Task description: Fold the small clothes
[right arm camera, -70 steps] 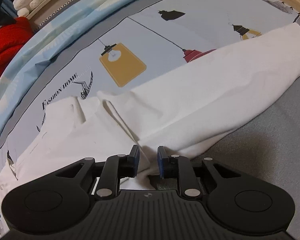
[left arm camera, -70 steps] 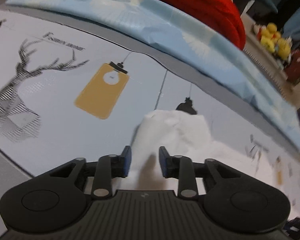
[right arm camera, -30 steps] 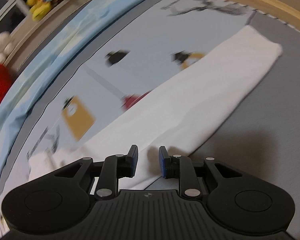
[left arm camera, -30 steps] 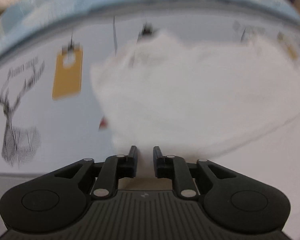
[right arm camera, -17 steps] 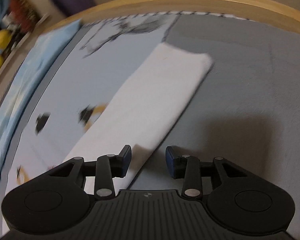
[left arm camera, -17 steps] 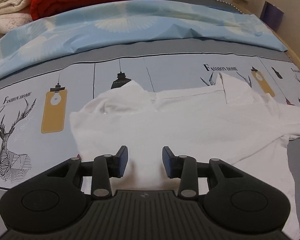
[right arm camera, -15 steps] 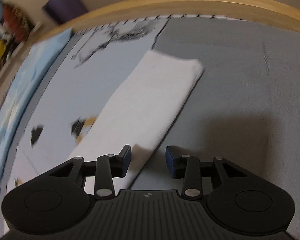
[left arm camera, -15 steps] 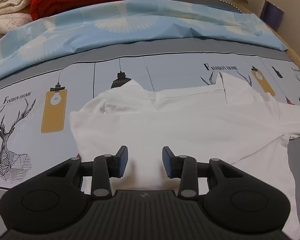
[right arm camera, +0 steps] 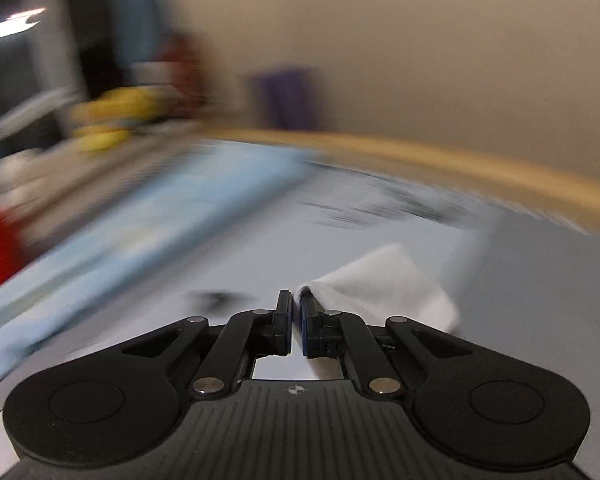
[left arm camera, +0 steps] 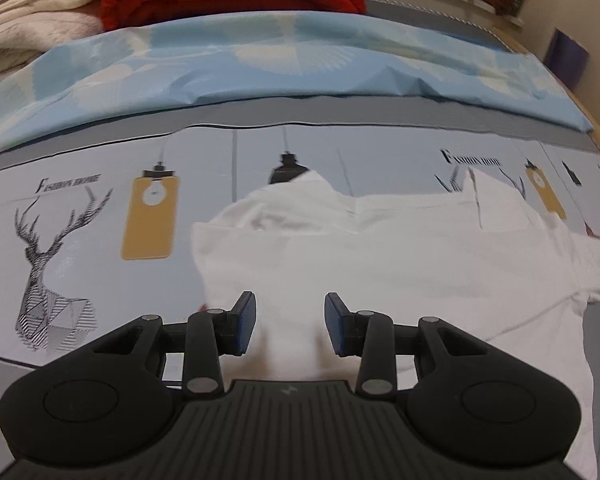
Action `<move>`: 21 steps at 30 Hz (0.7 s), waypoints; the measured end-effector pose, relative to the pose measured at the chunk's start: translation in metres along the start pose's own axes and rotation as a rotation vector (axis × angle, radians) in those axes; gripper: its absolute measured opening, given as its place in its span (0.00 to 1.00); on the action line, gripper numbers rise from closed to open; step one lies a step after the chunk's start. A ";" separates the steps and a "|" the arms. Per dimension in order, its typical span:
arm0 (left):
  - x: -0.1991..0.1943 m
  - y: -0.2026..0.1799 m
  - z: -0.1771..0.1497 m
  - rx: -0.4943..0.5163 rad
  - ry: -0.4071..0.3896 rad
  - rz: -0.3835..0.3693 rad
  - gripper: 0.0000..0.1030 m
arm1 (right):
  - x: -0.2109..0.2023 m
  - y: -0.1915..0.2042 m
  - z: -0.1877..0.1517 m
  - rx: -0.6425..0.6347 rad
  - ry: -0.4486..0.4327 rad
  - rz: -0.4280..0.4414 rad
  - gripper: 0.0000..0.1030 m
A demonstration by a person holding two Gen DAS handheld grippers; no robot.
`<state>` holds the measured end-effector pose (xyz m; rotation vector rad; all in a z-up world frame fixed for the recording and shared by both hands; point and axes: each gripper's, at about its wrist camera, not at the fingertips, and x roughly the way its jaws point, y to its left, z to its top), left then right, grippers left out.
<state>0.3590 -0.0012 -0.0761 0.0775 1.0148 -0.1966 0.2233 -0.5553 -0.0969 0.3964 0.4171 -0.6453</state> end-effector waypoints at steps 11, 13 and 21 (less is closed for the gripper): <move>-0.007 0.048 -0.003 -0.115 0.018 -0.023 0.41 | -0.116 0.234 -0.144 -0.517 0.524 0.898 0.23; -0.004 0.053 -0.004 -0.135 0.026 -0.039 0.40 | -0.118 0.237 -0.146 -0.512 0.577 0.834 0.23; 0.017 0.047 -0.004 -0.241 0.024 -0.153 0.24 | -0.110 0.192 -0.079 -0.312 0.545 0.488 0.41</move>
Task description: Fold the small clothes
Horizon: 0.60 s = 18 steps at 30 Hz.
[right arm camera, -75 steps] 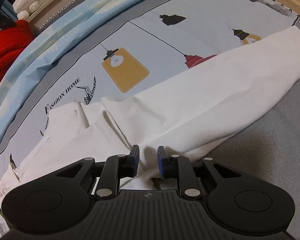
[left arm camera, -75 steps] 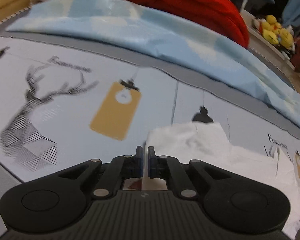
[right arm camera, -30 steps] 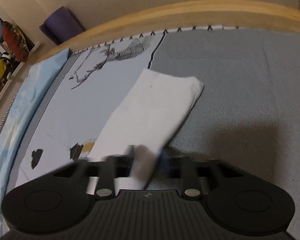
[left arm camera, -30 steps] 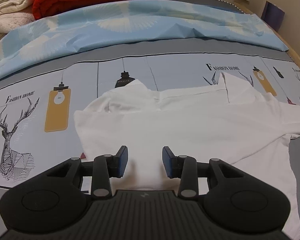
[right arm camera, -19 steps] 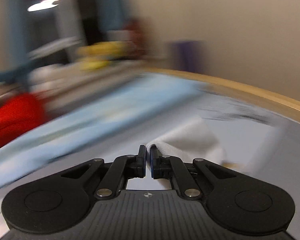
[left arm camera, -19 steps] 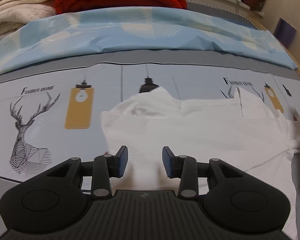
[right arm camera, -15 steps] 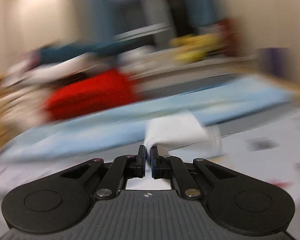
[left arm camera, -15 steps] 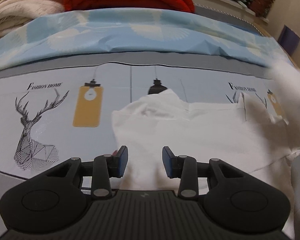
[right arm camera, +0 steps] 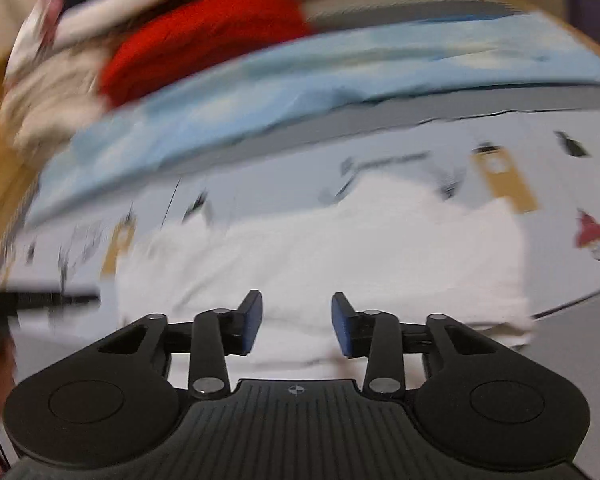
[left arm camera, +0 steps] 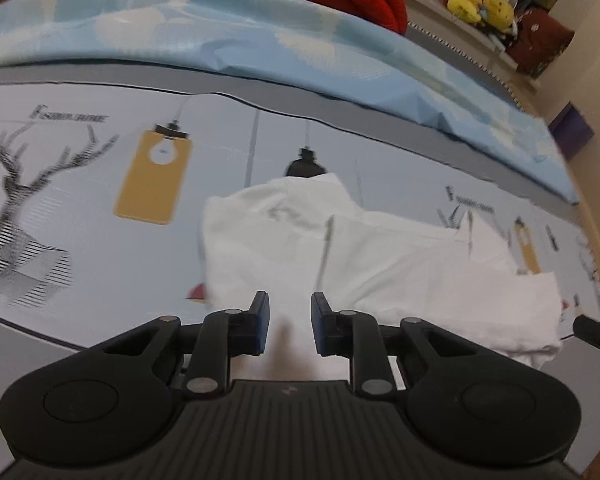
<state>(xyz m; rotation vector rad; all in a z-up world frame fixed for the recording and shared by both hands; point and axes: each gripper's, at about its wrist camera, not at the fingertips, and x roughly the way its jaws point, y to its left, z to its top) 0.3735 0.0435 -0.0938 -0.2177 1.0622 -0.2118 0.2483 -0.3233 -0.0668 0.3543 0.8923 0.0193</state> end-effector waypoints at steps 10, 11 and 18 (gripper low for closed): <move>0.052 -0.017 -0.002 -0.059 -0.005 -0.004 0.26 | 0.003 -0.063 0.018 0.104 -0.125 -0.143 0.43; 0.057 -0.016 -0.002 -0.070 0.000 -0.003 0.26 | 0.003 -0.067 0.023 0.110 -0.135 -0.153 0.43; 0.082 -0.025 -0.010 -0.043 0.039 -0.018 0.25 | 0.008 -0.101 0.038 0.234 -0.152 -0.211 0.43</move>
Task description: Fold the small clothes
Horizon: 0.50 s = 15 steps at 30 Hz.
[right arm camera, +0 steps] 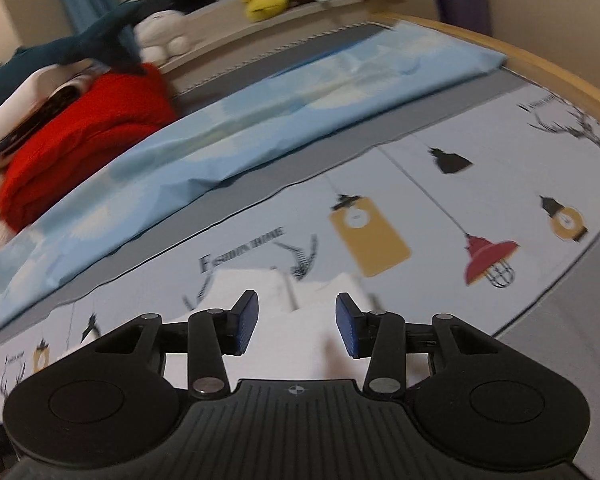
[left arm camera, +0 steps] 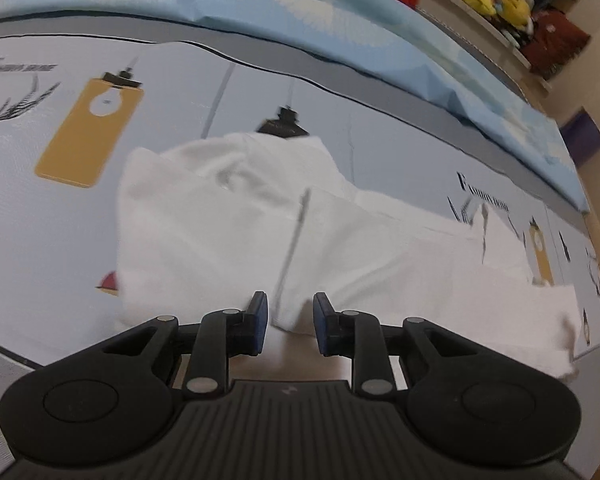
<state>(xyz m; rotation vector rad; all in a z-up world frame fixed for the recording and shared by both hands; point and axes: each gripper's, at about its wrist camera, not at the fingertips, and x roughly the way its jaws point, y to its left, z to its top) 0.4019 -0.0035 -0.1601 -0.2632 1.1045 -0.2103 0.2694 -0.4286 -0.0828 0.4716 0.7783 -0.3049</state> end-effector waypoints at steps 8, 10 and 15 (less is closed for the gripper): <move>-0.078 -0.012 0.018 0.094 -0.127 0.024 0.00 | 0.007 -0.021 0.001 0.116 0.016 -0.052 0.43; -0.104 -0.012 0.018 0.141 -0.155 0.088 0.00 | 0.010 -0.021 -0.003 0.134 0.046 -0.040 0.43; -0.118 0.006 0.003 0.188 -0.057 0.165 0.01 | 0.024 -0.016 -0.017 0.133 0.136 -0.046 0.48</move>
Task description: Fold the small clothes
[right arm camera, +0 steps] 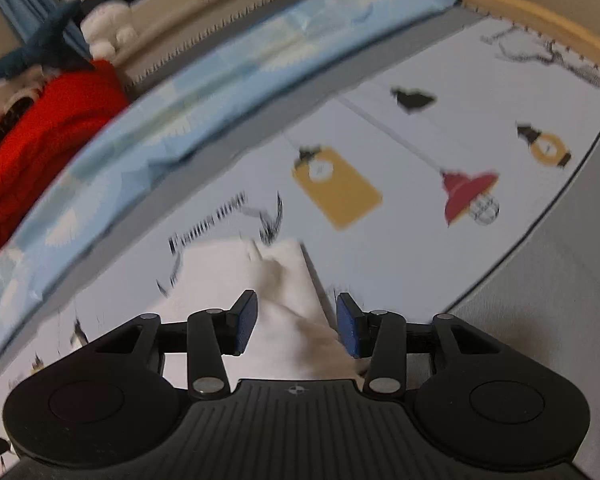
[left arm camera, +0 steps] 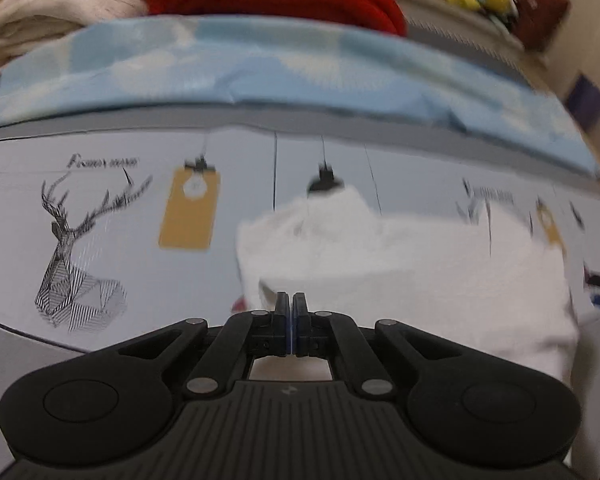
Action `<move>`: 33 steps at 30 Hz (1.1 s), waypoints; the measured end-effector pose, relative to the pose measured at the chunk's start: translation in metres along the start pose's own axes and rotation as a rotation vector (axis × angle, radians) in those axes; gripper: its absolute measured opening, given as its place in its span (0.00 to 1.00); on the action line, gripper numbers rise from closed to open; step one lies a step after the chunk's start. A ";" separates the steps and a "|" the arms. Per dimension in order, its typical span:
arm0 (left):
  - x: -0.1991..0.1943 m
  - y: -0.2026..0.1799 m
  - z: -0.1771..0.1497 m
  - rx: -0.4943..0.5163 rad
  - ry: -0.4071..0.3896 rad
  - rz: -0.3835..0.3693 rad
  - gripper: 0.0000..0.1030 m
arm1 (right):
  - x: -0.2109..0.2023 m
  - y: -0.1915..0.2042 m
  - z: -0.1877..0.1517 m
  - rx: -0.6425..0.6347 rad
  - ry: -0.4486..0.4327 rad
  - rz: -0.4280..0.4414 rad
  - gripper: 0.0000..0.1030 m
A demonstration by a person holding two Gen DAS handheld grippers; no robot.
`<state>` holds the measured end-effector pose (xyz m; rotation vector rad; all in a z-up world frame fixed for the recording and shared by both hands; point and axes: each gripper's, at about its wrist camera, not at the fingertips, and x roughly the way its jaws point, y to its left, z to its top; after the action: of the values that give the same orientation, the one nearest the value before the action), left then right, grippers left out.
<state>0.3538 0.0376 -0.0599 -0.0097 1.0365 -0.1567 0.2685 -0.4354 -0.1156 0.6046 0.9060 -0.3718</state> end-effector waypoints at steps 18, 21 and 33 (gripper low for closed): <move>0.028 -0.007 0.000 -0.003 0.013 -0.042 0.14 | 0.013 -0.031 -0.028 0.132 0.145 -0.337 0.53; 0.031 -0.007 0.003 -0.022 0.012 -0.043 0.14 | 0.004 -0.036 -0.025 0.176 0.060 -0.356 0.54; 0.039 -0.016 0.001 -0.015 0.035 -0.070 0.15 | 0.067 -0.015 -0.005 0.003 0.006 0.037 0.51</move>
<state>0.3718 0.0165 -0.0912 -0.0572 1.0726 -0.2134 0.2956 -0.4476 -0.1782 0.6249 0.8989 -0.3380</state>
